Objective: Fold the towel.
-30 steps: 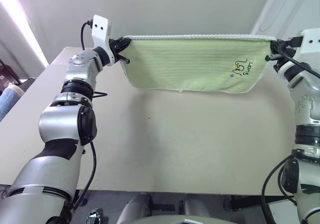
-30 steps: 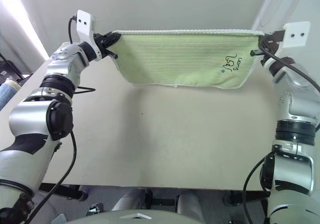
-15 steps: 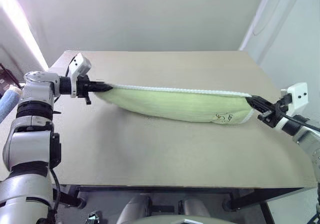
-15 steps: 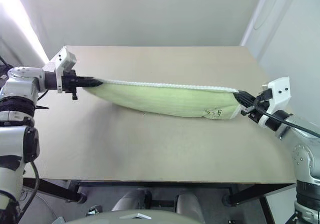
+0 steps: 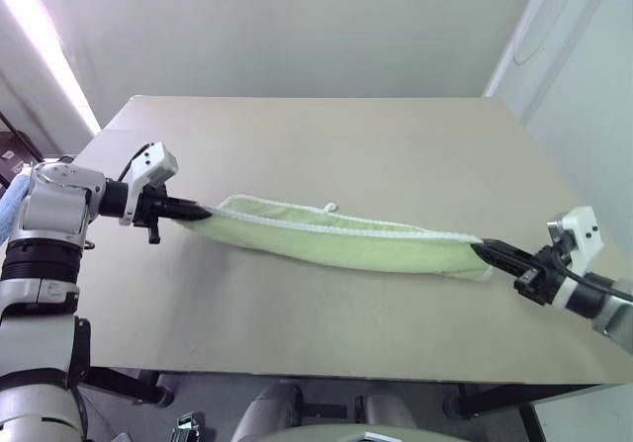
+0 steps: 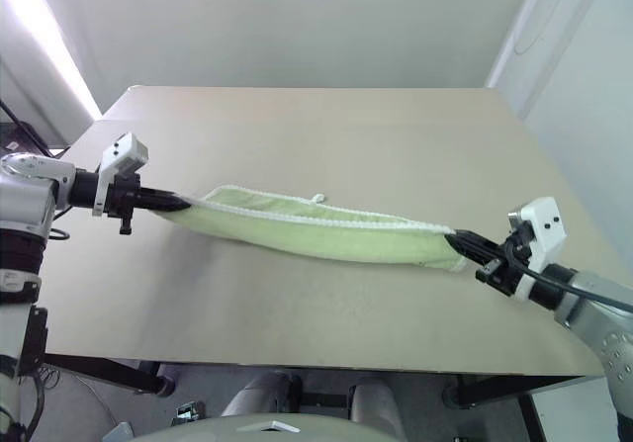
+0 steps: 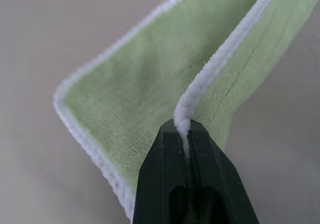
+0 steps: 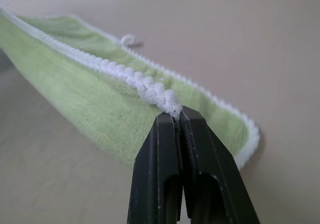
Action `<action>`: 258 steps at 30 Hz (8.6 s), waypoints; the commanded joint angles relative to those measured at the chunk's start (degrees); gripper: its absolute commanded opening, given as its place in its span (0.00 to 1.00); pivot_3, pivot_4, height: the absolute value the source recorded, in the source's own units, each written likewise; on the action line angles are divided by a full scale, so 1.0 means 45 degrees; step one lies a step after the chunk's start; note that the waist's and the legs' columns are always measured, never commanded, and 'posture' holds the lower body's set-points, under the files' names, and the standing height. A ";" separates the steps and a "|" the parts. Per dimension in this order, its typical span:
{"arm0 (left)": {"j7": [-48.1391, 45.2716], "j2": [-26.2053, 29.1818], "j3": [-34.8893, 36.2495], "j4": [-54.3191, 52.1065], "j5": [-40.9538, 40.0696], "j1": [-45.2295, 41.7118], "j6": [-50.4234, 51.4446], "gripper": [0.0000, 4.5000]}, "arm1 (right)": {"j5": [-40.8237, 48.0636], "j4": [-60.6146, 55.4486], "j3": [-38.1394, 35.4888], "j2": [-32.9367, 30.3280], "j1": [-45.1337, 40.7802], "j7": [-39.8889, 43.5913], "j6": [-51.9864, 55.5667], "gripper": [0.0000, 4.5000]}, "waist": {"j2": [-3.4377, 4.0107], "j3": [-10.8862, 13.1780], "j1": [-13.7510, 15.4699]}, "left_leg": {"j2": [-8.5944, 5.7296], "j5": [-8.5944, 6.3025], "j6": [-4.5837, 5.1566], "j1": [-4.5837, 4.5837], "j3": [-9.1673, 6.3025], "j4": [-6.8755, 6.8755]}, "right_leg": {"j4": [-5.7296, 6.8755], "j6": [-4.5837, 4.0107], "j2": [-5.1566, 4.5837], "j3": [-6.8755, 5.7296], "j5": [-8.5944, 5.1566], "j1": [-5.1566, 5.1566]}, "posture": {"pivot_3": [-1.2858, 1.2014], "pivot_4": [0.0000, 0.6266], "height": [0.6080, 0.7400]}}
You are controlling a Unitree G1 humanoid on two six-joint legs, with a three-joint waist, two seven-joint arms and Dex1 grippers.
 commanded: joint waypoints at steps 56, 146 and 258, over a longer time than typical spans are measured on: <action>0.6285 -0.4061 -0.1037 0.8959 0.2060 -0.4316 -0.5480 0.00 | -0.4373 0.3538 0.3543 0.1695 -0.3659 -0.4720 0.0881 0.01 | -0.0012 -0.0035 0.0338 | 0.0055 -0.0049 0.0093 0.0004 0.0169 0.0094 | -0.0160 0.0160 -0.0030 -0.0001 0.0096 0.0063 | 0.52 0.00 0.64; 0.2368 -0.5616 -0.0248 0.4422 -0.0310 -0.1983 -0.5072 1.00 | 1.0972 0.5032 0.1226 0.4600 -0.1398 -1.0960 -0.1209 0.70 | 0.0020 -0.0077 0.0344 | 0.0059 -0.0075 0.0074 0.0031 0.0215 0.0069 | -0.0183 0.0067 0.0004 0.0159 0.0163 0.0018 | 0.52 0.00 0.64; 0.3565 -0.5656 -0.0493 0.6110 0.0450 -0.3087 -0.5675 1.00 | 0.8612 0.4312 0.6309 0.6860 -0.8895 -1.7020 0.3333 1.00 | 0.0020 -0.0067 0.0246 | 0.0041 -0.0074 0.0154 0.0026 0.0206 0.0090 | -0.0181 0.0148 0.0033 0.0179 0.0180 -0.0006 | 0.52 0.00 0.64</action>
